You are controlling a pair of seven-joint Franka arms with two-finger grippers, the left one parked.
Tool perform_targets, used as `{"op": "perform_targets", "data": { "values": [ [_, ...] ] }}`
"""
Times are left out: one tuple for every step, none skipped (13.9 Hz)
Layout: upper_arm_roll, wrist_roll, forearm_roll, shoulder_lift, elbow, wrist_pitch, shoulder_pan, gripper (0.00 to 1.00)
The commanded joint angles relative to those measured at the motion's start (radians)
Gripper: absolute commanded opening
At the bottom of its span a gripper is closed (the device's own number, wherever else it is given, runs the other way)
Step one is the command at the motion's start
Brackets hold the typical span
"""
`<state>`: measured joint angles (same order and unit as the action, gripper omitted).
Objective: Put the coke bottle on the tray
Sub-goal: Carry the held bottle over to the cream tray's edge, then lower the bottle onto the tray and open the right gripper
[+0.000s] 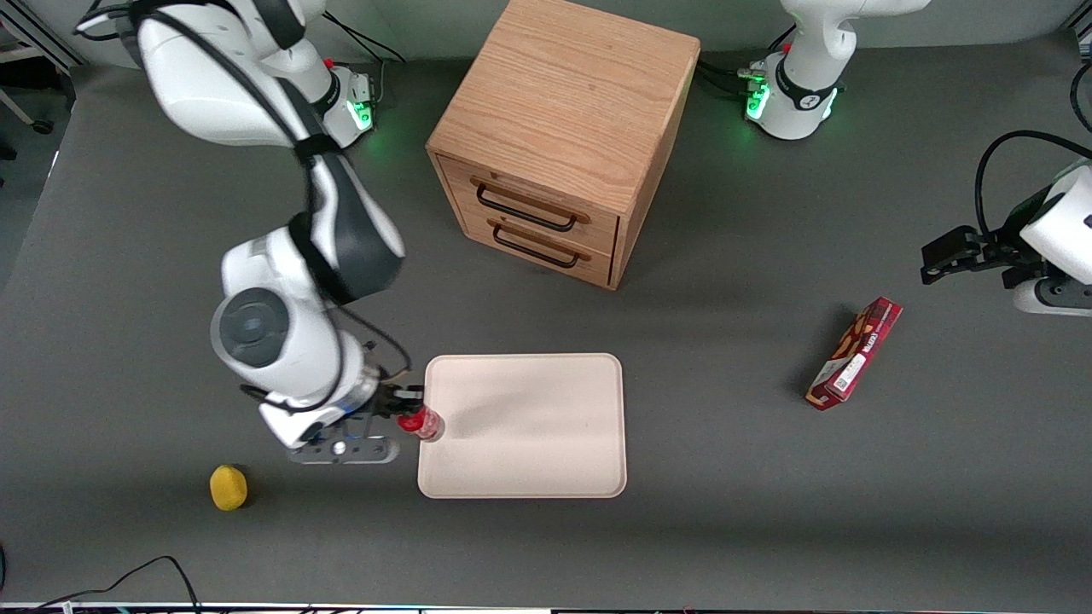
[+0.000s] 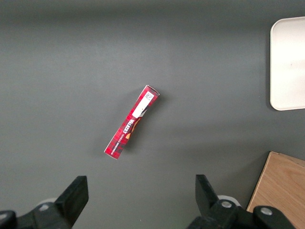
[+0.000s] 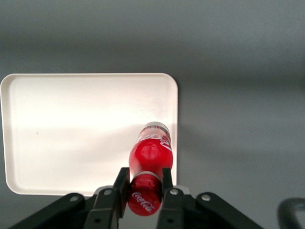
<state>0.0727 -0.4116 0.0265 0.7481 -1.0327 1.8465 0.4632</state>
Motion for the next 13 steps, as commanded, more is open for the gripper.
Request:
{"op": "perform_targets", "data": {
  "values": [
    [0.039, -0.021, -0.002, 0.059, 0.075, 0.034, 0.02, 0.0],
    [0.042, -0.018, -0.002, 0.078, 0.075, 0.065, 0.02, 0.0],
    [0.042, -0.007, -0.002, 0.094, 0.077, 0.094, 0.006, 0.0],
    [0.038, -0.007, 0.0, 0.106, 0.079, 0.121, -0.004, 0.0],
    [0.038, -0.007, -0.002, 0.121, 0.08, 0.14, -0.003, 0.0],
    [0.038, -0.007, 0.001, 0.129, 0.085, 0.151, -0.001, 0.0],
    [0.036, -0.009, 0.003, 0.134, 0.086, 0.152, 0.003, 0.0],
    [0.036, -0.012, 0.007, 0.134, 0.086, 0.151, 0.008, 0.0],
    [0.036, -0.015, 0.027, 0.134, 0.085, 0.149, 0.009, 0.0],
    [0.038, -0.015, 0.045, 0.134, 0.085, 0.145, 0.008, 0.0],
    [0.038, -0.015, 0.05, 0.134, 0.085, 0.143, 0.008, 0.0],
    [0.038, -0.013, 0.05, 0.134, 0.085, 0.142, 0.005, 0.0],
    [0.038, -0.013, 0.05, 0.135, 0.077, 0.143, 0.008, 0.0]
  ]
}}
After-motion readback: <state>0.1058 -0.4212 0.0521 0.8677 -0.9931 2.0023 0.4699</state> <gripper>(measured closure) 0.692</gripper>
